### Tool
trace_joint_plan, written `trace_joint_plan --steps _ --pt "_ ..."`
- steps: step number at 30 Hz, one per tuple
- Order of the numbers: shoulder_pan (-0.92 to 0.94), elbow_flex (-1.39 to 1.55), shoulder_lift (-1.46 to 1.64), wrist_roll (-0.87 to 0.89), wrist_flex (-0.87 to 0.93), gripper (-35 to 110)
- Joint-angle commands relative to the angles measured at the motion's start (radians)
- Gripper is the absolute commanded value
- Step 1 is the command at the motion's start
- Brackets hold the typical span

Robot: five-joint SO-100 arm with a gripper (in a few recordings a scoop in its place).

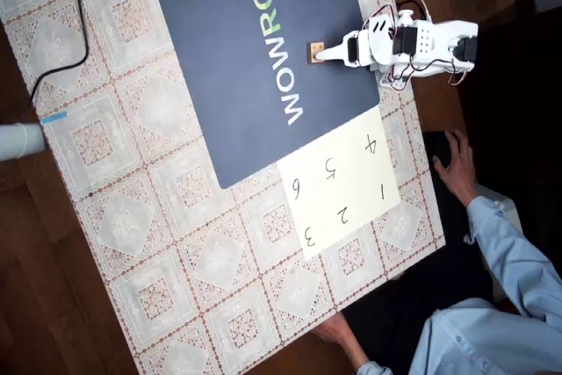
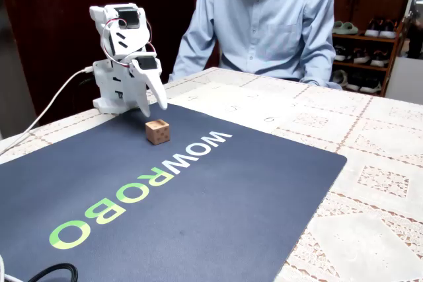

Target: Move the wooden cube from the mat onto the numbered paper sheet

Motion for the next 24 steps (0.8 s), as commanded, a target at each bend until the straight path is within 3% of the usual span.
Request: trace_joint_plan --steps 1,7,16,21,24 --pt "-0.011 0.029 0.155 0.046 0.074 5" --pt "-0.069 0.066 0.222 0.143 0.114 5" --pt "-0.103 0.072 0.222 0.121 0.114 5" --pt "-0.089 0.012 0.172 0.158 0.054 41" --pt "-0.100 -0.127 0.015 0.206 0.044 50"
